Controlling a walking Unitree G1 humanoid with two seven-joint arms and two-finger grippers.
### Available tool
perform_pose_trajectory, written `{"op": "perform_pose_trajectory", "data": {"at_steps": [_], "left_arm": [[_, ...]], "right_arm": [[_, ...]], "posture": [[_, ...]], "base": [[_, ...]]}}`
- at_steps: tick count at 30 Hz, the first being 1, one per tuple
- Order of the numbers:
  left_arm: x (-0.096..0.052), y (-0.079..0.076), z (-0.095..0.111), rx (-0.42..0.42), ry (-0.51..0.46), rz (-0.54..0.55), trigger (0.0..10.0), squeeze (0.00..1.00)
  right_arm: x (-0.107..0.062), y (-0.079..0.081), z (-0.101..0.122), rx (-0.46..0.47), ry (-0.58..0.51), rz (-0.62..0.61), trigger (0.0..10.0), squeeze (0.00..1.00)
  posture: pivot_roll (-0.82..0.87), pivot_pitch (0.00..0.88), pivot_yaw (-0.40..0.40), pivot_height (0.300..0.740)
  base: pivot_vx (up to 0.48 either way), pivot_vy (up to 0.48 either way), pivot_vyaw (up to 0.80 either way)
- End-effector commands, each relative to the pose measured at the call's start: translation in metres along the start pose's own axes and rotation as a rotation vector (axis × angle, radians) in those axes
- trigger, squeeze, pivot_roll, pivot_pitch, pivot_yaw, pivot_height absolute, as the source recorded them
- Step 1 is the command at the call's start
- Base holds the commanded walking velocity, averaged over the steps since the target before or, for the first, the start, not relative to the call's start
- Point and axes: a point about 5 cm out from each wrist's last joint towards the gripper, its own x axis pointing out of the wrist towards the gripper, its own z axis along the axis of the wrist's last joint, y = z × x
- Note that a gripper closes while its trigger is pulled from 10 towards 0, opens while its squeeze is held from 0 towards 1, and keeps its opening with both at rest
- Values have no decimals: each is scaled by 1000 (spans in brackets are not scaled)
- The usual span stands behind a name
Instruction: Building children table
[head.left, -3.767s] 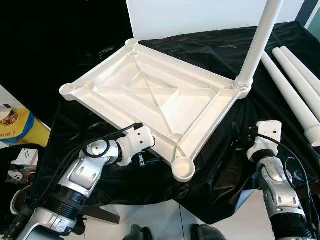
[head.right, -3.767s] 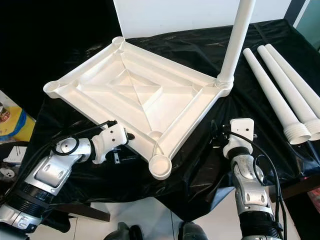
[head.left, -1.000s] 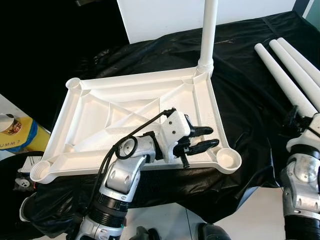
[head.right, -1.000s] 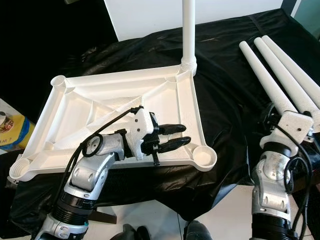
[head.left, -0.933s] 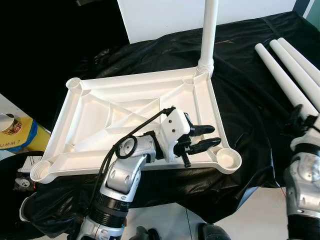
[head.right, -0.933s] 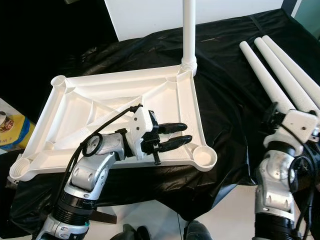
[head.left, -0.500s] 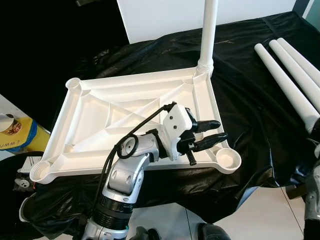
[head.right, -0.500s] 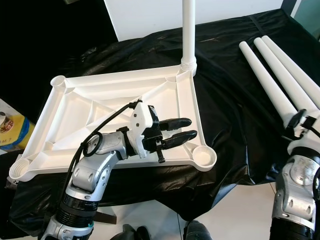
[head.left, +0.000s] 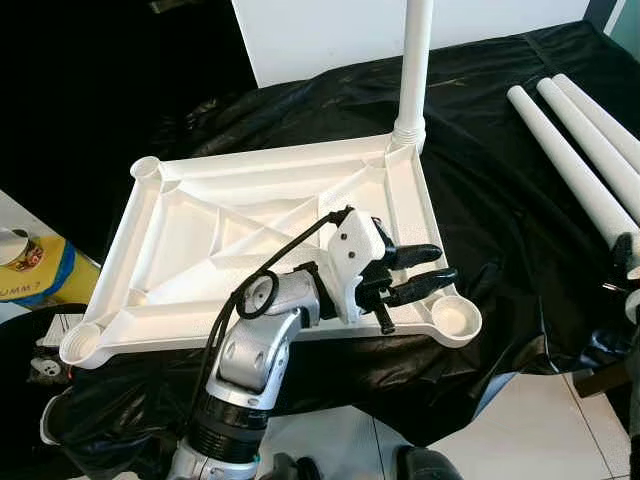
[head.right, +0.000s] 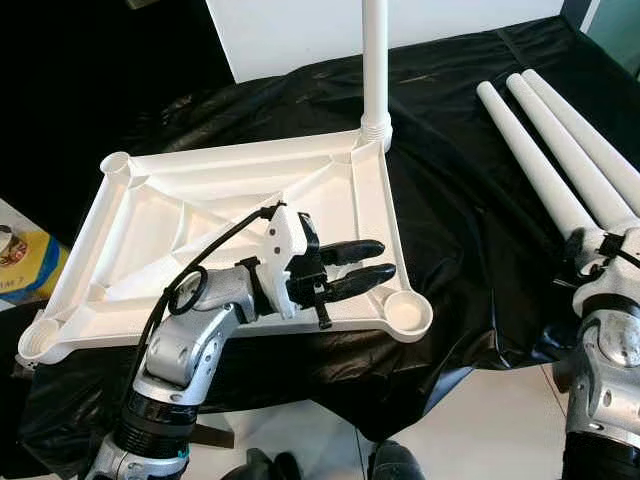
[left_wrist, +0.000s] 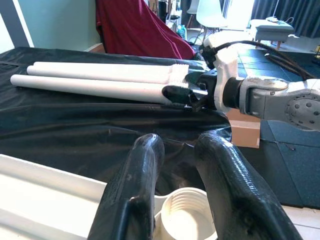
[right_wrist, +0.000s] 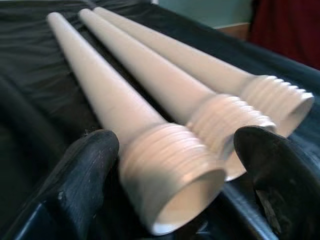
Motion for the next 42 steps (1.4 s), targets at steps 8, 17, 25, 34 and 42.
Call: {"op": "perform_pose_trajectory", "data": {"at_steps": [8,17,25,34,42], "left_arm": [[-5,8,0,-6,11,169,10000,0],[-4,7,2,-13,9,169,10000,0],[-5,7,3,-15,13,177,10000,0],[-5,8,3,-16,16,182,10000,0],[-6,9,3,-16,18,190,10000,0]], "right_arm": [[5,2,-4,-36,46,105,10000,0],[11,4,-1,-73,84,227,10000,0],[13,7,-9,-33,150,288,10000,0],[18,9,-9,11,172,317,10000,0],[20,20,-14,34,217,409,8784,0]], "posture": [[-198,188,148,740],[-196,201,150,740],[-186,209,150,740],[-184,213,150,740],[-175,217,142,740]], "base": [[0,0,0],[0,0,0],[0,0,0],[0,0,0],[0,0,0]]}}
